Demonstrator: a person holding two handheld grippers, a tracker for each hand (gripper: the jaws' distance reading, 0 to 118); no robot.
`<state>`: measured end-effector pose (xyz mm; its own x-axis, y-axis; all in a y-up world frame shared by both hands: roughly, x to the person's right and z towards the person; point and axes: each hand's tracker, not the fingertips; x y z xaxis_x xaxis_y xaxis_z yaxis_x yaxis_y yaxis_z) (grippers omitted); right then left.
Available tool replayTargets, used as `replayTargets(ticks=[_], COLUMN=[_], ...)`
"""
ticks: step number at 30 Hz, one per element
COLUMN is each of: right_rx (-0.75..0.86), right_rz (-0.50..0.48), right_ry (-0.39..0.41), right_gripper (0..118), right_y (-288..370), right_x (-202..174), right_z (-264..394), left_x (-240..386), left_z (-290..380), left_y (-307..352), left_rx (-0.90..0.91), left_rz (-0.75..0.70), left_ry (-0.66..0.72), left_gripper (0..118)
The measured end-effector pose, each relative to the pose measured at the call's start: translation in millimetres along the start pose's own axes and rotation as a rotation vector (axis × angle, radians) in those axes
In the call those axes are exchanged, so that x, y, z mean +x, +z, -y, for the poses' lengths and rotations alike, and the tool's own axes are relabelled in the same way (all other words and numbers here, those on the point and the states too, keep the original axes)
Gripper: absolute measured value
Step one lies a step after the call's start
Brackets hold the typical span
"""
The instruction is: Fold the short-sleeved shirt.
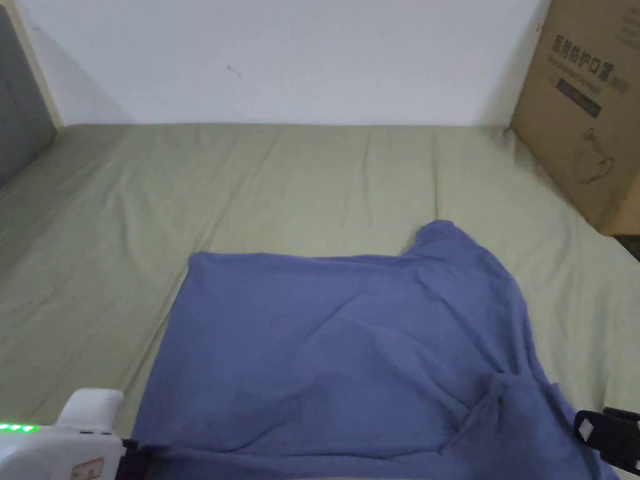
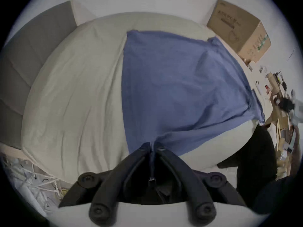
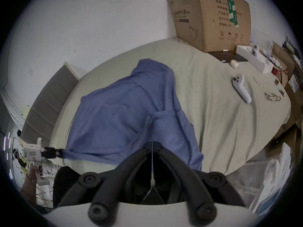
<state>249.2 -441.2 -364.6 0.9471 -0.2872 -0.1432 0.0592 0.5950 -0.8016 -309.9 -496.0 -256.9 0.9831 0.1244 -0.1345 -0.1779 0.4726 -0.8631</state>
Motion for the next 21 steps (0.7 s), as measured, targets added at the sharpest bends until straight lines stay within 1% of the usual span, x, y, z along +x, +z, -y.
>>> replayTargets(ticks=[1,2,3,4,5,6,7,9,10,11,13,14,15,16,17,18,19,21], right_rx=[-0.015,-0.029,-0.039,-0.058,-0.099,-0.161,-0.148,-0.260,-0.306,-0.326,-0.370,-0.395,-0.408,-0.411,-0.396,-0.385,-0.384,-0.355], right_rz=[0.007,0.042,0.083,0.118,0.138,0.139,0.139,0.144,0.154,0.169,0.211,0.227,0.231,0.215,0.161,0.126,0.136,0.162], right_ry=[0.019,0.053,0.078,0.093,0.096,0.096,0.092,0.050,0.051,0.068,0.140,0.172,0.192,0.194,0.171,0.147,0.151,0.187], right_gripper=[3,19,67,106,117,116,115,115,115,115,112,106,88,69,51,28,14,10], right_y=[0,-1,-4,-10,-23,-35,-42,-60,-69,-77,-83,-85,-85,-83,-75,-71,-69,-61], right_x=[2,4,6,8,22,27,31,42,46,49,53,55,55,56,53,52,50,43], right_z=[2,3,5,6,7,9,9,15,17,21,27,29,31,32,34,33,32,32], left_x=[0,1,3,6,9,11,13,15,15,15,24,23,23,21,21,20,20,28], left_z=[1,3,5,6,8,9,10,11,11,11,11,11,11,11,12,12,13,14], left_y=[8,15,21,29,34,38,42,47,48,48,51,51,51,50,49,47,45,44], left_rx=[0.034,0.065,0.095,0.125,0.156,0.184,0.204,0.223,0.220,0.216,0.203,0.196,0.195,0.193,0.188,0.183,0.174,0.160], left_rz=[0.009,0.012,0.011,0.006,-0.006,-0.016,-0.026,-0.036,-0.036,-0.037,-0.045,-0.053,-0.061,-0.066,-0.070,-0.077,-0.089,-0.106], left_ry=[0.028,0.051,0.061,0.061,0.057,0.052,0.035,0.024,0.025,0.024,0.022,0.022,0.023,0.023,0.018,0.009,-0.004,-0.025], left_gripper=[4,4,4,4,4,4,4,4,4,4,4,4,4,4,4,4,4,4])
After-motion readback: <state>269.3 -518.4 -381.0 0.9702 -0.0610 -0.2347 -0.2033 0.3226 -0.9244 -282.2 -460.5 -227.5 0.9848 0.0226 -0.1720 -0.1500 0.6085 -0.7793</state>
